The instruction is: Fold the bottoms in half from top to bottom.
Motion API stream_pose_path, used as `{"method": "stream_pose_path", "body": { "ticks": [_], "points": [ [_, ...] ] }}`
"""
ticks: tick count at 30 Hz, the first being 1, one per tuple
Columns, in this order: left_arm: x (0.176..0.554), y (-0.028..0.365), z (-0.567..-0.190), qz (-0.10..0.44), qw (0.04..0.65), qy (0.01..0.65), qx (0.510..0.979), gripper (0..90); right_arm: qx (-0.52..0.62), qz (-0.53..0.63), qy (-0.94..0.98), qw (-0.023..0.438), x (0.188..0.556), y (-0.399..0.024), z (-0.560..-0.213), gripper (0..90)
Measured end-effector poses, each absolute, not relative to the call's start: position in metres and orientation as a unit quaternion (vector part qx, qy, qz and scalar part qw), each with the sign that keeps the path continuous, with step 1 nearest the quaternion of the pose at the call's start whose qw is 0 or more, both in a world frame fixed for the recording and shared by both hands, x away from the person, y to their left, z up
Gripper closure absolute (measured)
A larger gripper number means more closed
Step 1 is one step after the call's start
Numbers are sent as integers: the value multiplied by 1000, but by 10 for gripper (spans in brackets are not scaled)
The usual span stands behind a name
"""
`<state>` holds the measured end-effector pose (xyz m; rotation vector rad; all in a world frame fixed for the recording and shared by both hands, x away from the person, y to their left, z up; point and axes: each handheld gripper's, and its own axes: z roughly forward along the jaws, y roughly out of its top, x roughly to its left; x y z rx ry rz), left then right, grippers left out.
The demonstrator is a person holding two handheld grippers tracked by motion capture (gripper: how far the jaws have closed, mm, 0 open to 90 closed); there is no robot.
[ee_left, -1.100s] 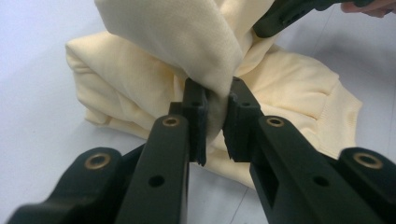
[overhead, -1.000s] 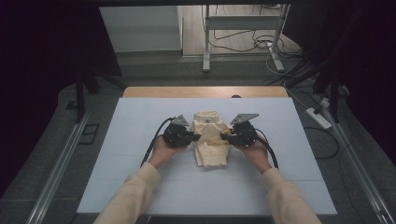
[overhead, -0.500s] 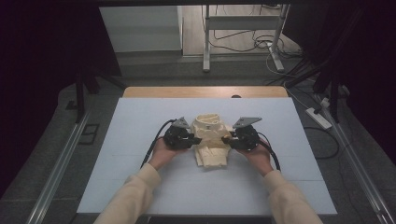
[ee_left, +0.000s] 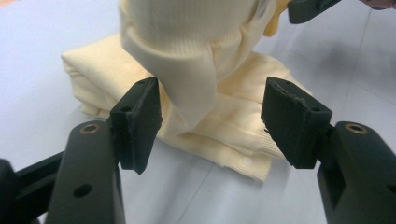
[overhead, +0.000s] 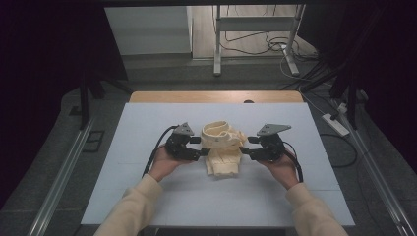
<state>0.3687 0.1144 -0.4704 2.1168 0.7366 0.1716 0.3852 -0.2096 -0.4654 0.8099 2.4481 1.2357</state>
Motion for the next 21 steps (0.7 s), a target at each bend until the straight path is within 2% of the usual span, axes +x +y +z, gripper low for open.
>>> {"method": "stream_pose_path", "body": {
  "ticks": [15,21],
  "points": [
    [358,145,-458,81,455,310,831,379,303,421,842,150,384,-215,-456,426],
    [356,153,-456,91,461,317,824,386,313,424,837,149,386,-218,-453,466]
  ]
}}
